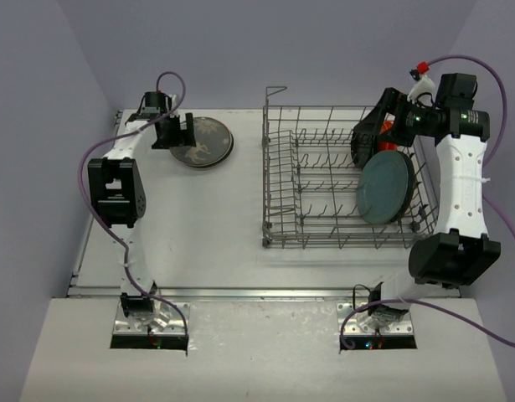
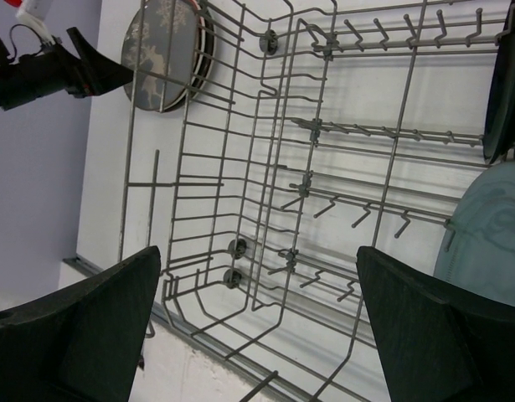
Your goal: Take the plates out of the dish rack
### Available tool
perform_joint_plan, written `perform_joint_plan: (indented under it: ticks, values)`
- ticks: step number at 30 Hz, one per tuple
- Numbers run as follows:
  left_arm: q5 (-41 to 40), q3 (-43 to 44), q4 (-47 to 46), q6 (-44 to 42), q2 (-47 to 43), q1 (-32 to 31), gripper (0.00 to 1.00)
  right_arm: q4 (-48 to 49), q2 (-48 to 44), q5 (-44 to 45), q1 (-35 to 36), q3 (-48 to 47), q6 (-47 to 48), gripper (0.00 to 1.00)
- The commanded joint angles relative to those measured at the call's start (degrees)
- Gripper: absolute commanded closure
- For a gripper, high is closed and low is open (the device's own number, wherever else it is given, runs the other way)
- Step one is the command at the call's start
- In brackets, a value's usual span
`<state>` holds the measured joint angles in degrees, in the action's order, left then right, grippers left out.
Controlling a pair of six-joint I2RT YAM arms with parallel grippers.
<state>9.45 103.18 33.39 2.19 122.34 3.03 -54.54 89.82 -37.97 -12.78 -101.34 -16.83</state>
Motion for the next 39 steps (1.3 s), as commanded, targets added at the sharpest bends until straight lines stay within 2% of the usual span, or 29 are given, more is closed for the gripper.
perform_joint_plan:
  ticks: [1,5,7,10,12,14,18,26,33,39]
  values:
    - [-9.09,0.62,-0.47,-5.88,-5.29,-2.42,0.0,0.32,0.07,3.34,0.03,-0.13,3.36,0.01]
    - [-11.95,1.63,0.21,-6.63,-6.94,-2.34,0.0,-2.66,0.86,11.59,0.03,-2.82,8.46,0.01]
    - [-11.41,0.33,-1.48,-7.02,-11.97,-2.42,0.0,-3.58,0.5,16.27,0.06,-3.83,12.68,0.03]
    - [-10.13,-6.65,-10.46,-7.83,-19.41,-3.49,0.0,-4.83,-1.07,22.66,0.18,-3.78,16.02,0.13]
    - [-12.13,-9.7,-15.55,-11.19,-25.91,-6.33,0.0,-6.41,-1.99,25.74,0.16,-2.98,19.64,0.26]
    - [-15.81,-11.84,-17.09,-15.71,-29.18,-10.01,0.0,-8.29,-3.01,28.6,0.21,-2.34,21.27,0.35]
    - [-19.5,-13.78,-17.4,-18.3,-32.63,-14.67,0.0,-10.26,-4.6,32.79,0.2,-0.23,22.65,0.48]
    - [-20.62,-17.75,-18.9,-18.8,-36.4,-19.91,0.0,-12.25,-2.89,35.25,0.2,2.91,22.46,0.5]
    - [-21.19,-18.69,-19.32,-18.63,-37.51,-20.52,0.0,-12.25,0.03,35.23,0.19,3.78,21.83,0.51]
    - [-21.3,-19.14,-19.39,-18.54,-37.71,-20.52,0.0,-11.69,2.54,35.35,0.21,4.51,21.23,0.57]
